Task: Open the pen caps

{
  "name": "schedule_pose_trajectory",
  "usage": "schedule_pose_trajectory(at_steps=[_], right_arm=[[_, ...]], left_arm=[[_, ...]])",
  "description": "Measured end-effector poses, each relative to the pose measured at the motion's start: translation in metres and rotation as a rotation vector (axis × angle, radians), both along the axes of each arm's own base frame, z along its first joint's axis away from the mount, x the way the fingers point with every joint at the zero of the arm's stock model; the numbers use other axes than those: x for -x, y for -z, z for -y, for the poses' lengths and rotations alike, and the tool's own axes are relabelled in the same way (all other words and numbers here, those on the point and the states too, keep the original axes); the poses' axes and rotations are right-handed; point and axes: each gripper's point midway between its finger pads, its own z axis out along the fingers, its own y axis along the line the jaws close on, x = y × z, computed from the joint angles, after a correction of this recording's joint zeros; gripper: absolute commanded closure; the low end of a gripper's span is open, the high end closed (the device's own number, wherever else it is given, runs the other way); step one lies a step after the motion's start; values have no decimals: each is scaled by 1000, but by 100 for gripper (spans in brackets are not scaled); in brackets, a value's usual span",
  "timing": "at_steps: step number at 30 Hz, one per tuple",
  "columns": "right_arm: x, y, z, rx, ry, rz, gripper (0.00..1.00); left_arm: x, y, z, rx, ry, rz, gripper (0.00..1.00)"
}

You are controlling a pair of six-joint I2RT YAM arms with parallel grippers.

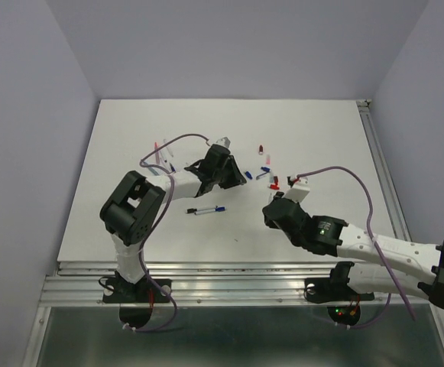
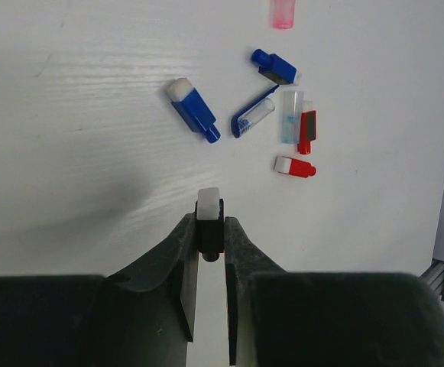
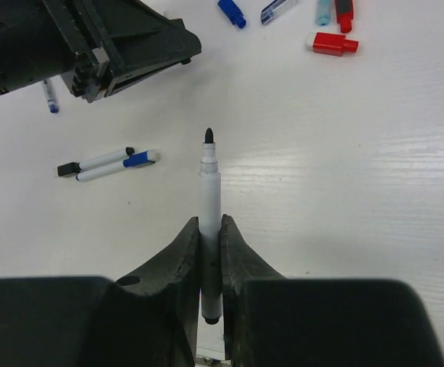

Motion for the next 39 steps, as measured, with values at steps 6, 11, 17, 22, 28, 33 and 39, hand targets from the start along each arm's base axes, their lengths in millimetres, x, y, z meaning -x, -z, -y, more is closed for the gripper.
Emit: schedule_pose_trajectory(at_steps=[6,11,17,22,28,33,39], right_arm=[[-2,-3,13,14,46,12,97],[-3,-2,17,27,56,15,93],[-2,-1,16,33,47,13,93],[0,-1,14,35,26,7,92],[2,-4,7,26,-21,10,91],[2,-12,-15,-14,-116,32,91],[-6,7,-55,36,-258,-2,91]], left_arm=[[-4,17,25,-27,35,-27,71],[2,27,26,-61,38,-53,42],[2,25,28,-67,40,-55,27],[2,18,27,-69,44,-43,11],[5,-47,3,-41,-8,74,1],[15,-110,-67,18,-159,213,1],[56,-88,-159,-66,-394,179,1]])
